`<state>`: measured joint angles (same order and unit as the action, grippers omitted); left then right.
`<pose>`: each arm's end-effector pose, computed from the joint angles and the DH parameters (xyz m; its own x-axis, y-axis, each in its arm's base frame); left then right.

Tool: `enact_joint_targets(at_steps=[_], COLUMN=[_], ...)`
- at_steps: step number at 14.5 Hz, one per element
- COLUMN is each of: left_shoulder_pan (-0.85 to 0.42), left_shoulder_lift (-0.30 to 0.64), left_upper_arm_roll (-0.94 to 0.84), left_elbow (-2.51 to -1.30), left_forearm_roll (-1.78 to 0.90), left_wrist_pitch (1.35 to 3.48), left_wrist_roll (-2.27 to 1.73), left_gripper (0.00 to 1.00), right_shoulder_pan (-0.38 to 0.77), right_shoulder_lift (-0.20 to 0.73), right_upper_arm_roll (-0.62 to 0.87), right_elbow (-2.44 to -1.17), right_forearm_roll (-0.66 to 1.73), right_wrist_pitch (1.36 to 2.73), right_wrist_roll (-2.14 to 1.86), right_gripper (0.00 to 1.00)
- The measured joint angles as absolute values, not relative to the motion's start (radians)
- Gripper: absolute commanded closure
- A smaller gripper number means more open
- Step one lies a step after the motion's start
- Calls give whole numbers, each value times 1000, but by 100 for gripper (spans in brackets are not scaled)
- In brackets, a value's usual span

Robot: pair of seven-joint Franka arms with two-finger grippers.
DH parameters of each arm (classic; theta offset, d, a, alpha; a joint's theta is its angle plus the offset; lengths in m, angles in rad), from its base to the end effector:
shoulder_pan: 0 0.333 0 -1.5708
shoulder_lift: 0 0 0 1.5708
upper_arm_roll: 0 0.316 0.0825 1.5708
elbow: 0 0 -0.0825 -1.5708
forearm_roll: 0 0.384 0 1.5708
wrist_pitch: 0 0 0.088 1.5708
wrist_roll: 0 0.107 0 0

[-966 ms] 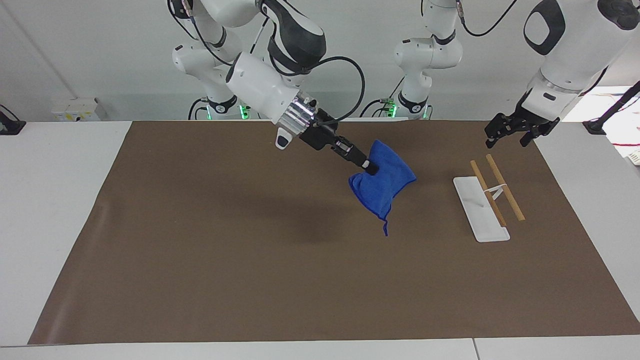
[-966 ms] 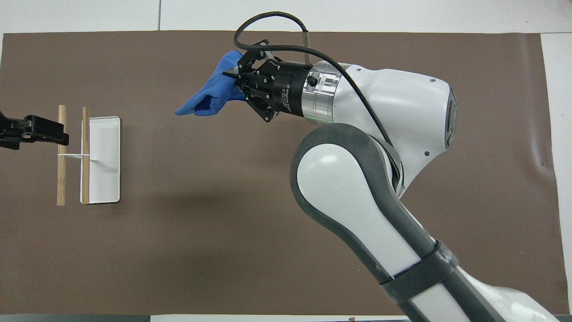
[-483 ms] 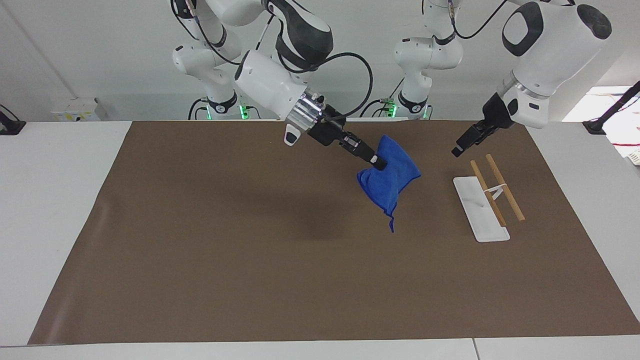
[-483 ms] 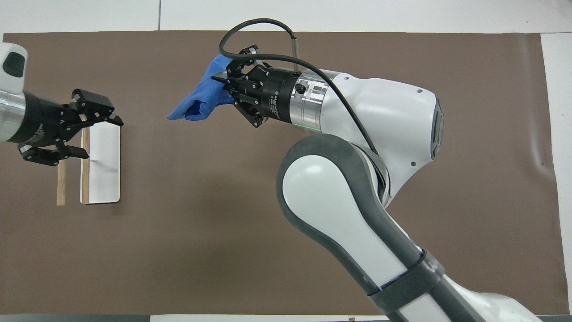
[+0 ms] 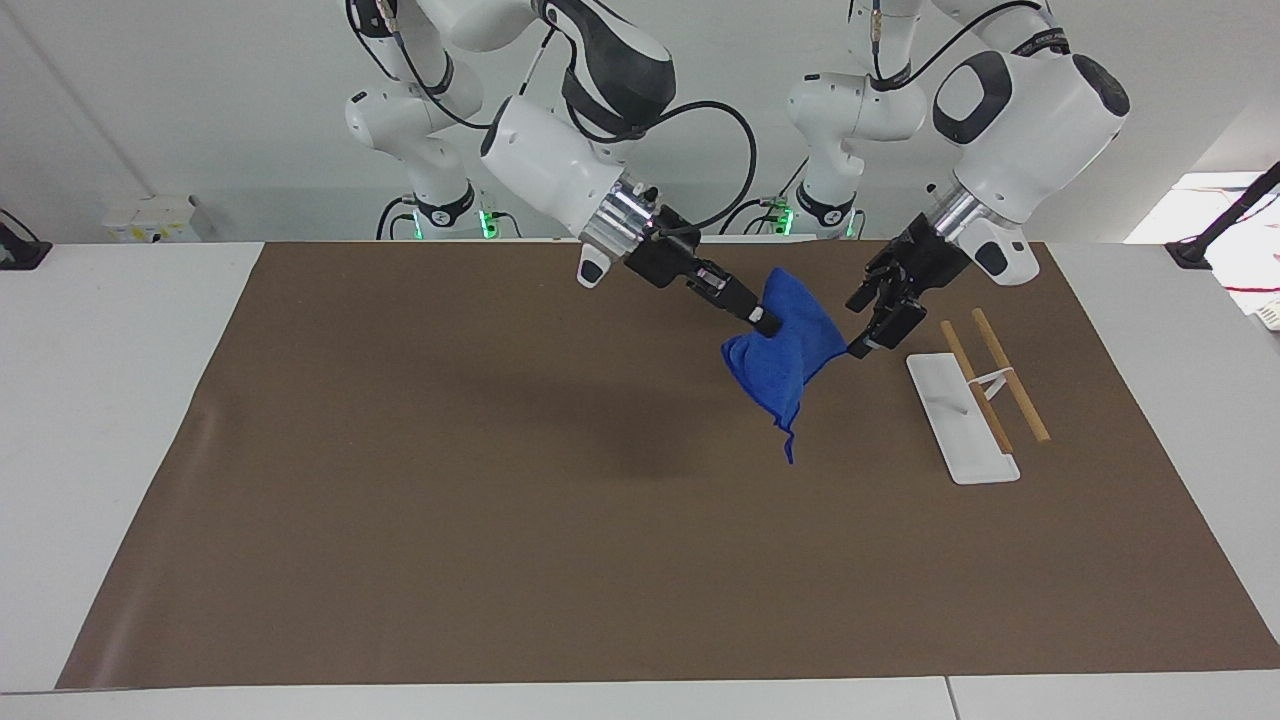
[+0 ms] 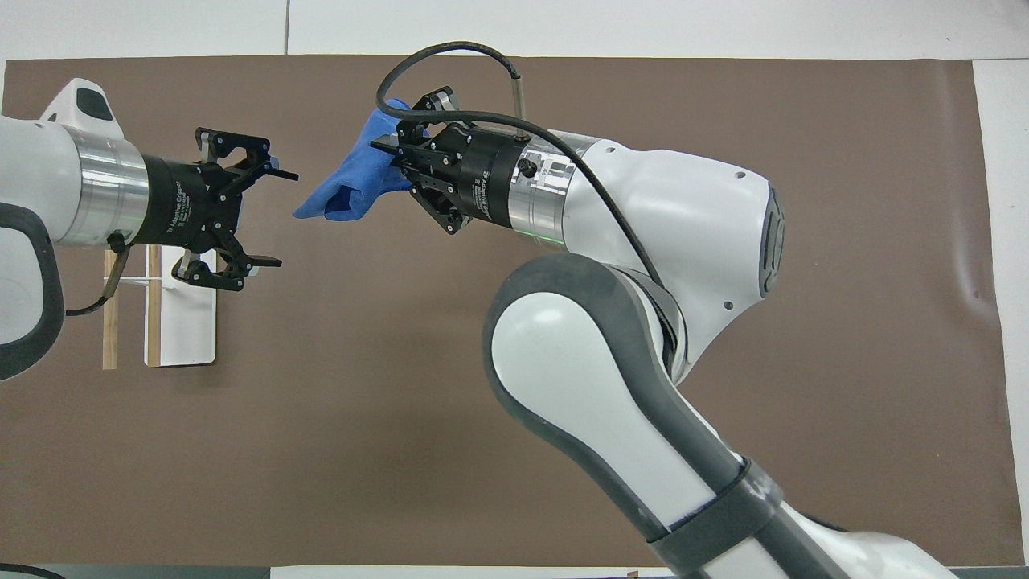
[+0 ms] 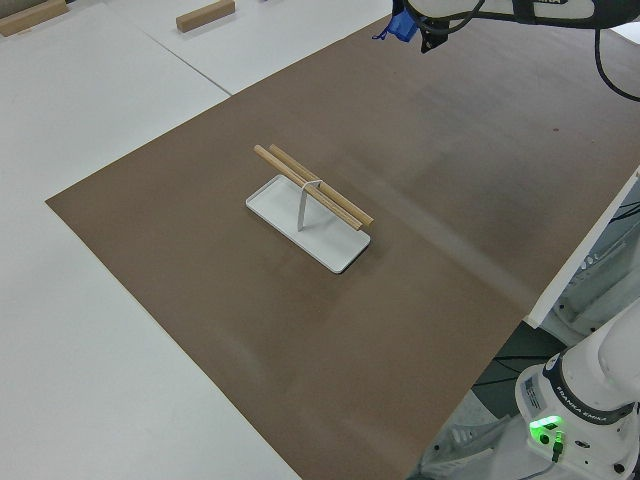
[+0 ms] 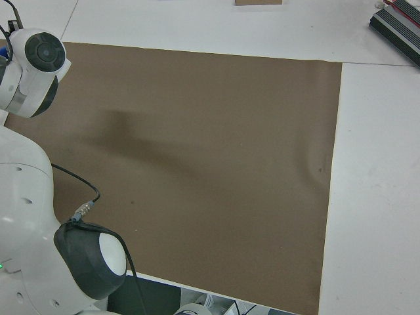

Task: Right arm passes towel to left arm to hang
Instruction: 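Hold the towel with the right gripper while the left gripper grasps it, then open the right gripper and withdraw it while the left gripper pulls towel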

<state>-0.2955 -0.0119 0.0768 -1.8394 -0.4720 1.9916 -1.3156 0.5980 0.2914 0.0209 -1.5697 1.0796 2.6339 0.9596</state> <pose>0.5573 -0.1524 0.5476 0.3283 0.8575 -0.3960 0.9399 -0.2549 0.2273 0.5802 0.3839 0.5532 0.5827 -0.5982 -0.5501 -0.7189 -0.0638 -0.6922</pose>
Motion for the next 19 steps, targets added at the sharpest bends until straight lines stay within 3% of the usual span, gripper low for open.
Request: enact_joint_targets(at_steps=[6,7,9,10,17,18,19], left_shoulder_pan=[-345,-354,-366,-367,-363,-362,-361], left_shoulder_lift=[33,47,69,74,75,73,69], left_upper_arm_roll=[76,76,75,75,82,83,86], left_elbow=[-1902,-1905,-1906,-1906,-1902,-1900,-1898], left_forearm_roll=[-628,-653,-677,-682,-686,-685,-685], left_wrist_pitch=[2193,2222,2264,2272,2284,2285,2286], left_wrist_roll=[-1459,-1464,-1469,-1470,-1472,-1471,-1471], left_gripper=[0,5,95,100,100,100,100], right_shoulder_pan=[598,598,598,598,598,597,597], right_shoulder_lift=[296,296,297,297,297,297,297], right_upper_arm_roll=[21,21,21,21,18,17,17], right_elbow=[-1571,-1571,-1573,-1573,-1573,-1573,-1573], right_forearm_roll=[1080,1080,1080,1080,1080,1080,1079], right_wrist_pitch=[2634,2634,2634,2634,2634,2634,2634], right_wrist_roll=[960,960,960,960,960,960,960], right_gripper=[100,100,100,100,100,96,67])
